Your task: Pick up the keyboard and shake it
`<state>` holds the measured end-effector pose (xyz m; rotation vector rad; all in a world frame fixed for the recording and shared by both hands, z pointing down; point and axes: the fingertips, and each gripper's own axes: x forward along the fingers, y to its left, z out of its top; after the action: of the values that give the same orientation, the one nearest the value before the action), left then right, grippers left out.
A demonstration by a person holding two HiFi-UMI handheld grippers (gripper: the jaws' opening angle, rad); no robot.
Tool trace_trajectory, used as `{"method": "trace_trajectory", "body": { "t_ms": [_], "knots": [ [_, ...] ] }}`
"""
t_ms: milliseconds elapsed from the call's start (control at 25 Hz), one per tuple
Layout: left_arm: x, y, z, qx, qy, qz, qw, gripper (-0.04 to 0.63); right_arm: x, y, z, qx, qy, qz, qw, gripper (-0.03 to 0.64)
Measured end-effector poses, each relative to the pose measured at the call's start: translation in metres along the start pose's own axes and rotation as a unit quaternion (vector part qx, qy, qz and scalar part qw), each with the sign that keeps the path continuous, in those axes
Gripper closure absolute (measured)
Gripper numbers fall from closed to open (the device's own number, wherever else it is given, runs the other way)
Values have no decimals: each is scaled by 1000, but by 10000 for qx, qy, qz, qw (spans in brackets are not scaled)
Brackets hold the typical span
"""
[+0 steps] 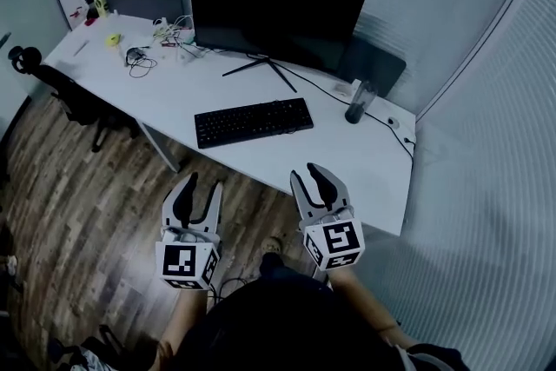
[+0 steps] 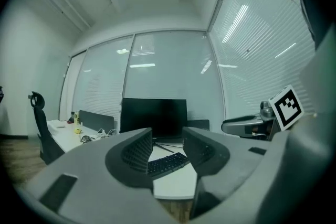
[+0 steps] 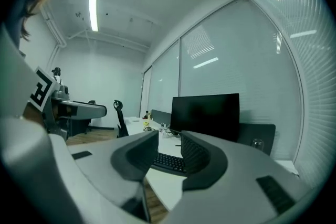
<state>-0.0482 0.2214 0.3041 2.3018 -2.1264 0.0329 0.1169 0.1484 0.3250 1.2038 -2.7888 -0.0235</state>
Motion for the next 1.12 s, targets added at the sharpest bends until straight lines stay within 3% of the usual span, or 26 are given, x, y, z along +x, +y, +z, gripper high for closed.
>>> {"method": "trace_trajectory", "body": {
  "t_ms": [360,840,1120],
  "knots": [
    [93,25,-29,-168,358,470,9981,417,92,-94,-30,219,360,251,9988,445],
    [147,64,-85,-434,1113,719,9902,417,144,-133,-82,451,1107,202,9926,418],
    [196,107,-122,-660,1486,556,9851,413,198,-147,-117,506,1676,92,9845,402]
  ]
}}
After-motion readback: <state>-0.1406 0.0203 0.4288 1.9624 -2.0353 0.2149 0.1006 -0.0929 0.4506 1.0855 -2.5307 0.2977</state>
